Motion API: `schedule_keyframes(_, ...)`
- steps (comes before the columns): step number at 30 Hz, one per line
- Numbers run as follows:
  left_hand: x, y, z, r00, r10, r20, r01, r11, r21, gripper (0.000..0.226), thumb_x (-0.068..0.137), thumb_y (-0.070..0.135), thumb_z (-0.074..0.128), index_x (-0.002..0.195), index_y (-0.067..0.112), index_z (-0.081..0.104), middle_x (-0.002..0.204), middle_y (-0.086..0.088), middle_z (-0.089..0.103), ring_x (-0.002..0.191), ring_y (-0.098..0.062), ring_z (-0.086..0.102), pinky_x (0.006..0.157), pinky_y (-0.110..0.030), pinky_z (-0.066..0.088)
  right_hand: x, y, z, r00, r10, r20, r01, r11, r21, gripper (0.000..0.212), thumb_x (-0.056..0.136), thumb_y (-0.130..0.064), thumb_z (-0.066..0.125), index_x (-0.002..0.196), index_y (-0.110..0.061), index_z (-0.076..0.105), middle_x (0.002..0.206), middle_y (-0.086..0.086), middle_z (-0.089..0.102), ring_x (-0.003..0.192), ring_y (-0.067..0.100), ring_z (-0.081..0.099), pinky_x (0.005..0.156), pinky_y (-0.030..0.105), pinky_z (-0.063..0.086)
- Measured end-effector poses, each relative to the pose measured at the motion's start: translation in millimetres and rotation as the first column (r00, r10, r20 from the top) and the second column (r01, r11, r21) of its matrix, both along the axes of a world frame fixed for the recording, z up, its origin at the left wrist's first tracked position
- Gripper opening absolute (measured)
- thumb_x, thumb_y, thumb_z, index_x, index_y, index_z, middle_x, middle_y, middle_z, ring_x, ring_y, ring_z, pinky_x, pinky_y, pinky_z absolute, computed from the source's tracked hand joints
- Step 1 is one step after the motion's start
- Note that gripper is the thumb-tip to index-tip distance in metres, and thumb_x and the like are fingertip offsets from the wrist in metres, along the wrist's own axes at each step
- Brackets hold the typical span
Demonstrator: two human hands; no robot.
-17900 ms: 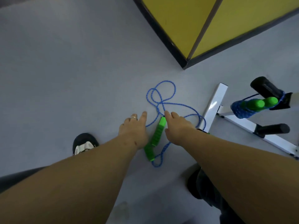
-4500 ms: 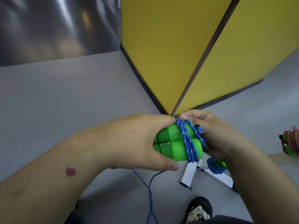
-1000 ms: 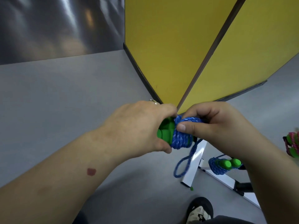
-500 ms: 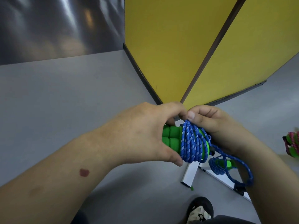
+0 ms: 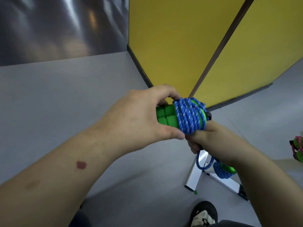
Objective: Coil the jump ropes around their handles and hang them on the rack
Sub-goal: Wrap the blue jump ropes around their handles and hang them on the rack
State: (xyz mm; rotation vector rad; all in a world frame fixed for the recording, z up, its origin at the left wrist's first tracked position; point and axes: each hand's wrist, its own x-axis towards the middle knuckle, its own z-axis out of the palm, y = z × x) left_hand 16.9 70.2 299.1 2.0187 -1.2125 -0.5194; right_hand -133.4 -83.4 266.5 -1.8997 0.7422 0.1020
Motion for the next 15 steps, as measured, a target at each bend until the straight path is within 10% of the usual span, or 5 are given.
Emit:
schedule_keyframes(6, 3.8, -4.7, -8.5, 0.963, 0.138, 0.23, -0.163, 0.983, 0.09, 0.069, 0.061, 0.07, 0.082, 0.119, 0.052, 0.049, 0.107, 0.013, 0.066, 0.095, -0.013, 0.062, 0.079, -0.04, 0.055, 2.8, 18.7, 11.9, 0.921, 0.302, -0.246, -0.357, 0.906, -0.226, 0.019, 0.101, -0.046, 0.047, 0.105, -0.038, 0.064, 0.081, -0.002, 0.062, 0.073, 0.019, 0.06, 0.073, 0.042, 0.058)
schedule_keyframes(15, 7.6, -6.8, -9.2, 0.968, 0.011, 0.251, -0.071, 0.97, 0.232, 0.066, 0.065, 0.07, 0.079, 0.122, 0.052, 0.051, 0.107, 0.015, 0.064, 0.092, -0.011, 0.06, 0.074, -0.035, 0.054, -4.6, 10.0, 31.6, 0.946, 0.324, -0.012, -0.295, 0.846, -0.444, 0.031, 0.093, -0.048, 0.056, 0.082, -0.021, 0.067, 0.061, -0.009, 0.048, 0.056, 0.008, 0.044, 0.051, 0.023, 0.035)
